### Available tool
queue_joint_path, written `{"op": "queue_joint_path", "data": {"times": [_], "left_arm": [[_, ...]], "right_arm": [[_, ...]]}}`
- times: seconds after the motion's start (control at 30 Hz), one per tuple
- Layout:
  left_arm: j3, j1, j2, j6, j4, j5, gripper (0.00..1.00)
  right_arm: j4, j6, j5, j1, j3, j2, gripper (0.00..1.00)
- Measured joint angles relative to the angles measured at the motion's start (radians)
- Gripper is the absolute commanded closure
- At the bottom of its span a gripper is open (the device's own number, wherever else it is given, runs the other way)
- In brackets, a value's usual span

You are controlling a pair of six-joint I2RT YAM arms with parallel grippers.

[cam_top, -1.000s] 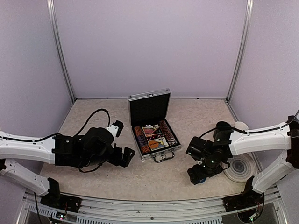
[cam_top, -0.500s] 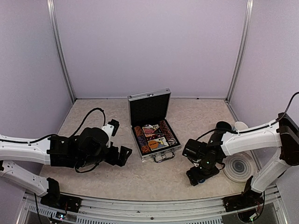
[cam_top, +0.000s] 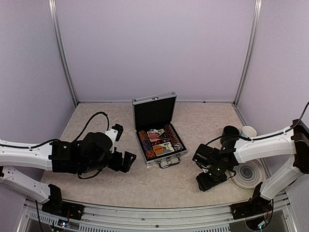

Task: Pack up texas hold em set

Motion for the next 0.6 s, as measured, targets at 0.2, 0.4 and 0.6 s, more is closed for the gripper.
{"op": "queue_joint_path", "data": {"times": [0.2, 0.4, 0.6], "left_arm": [[0.000, 0.000, 0.007, 0.000, 0.000, 0.000, 0.01], [0.000, 0.000, 0.009, 0.000, 0.000, 0.000, 0.01], [0.000, 0.000, 0.009, -0.001, 0.000, 0.000, 0.01]], "right_arm": [[0.002, -0.003, 0.003, -0.003, 0.000, 0.005, 0.45], [0.003, -0.008, 0.006, -0.004, 0.003, 0.010, 0.55], [-0.006, -0.014, 0.006, -0.004, 0.012, 0.010, 0.58]]}}
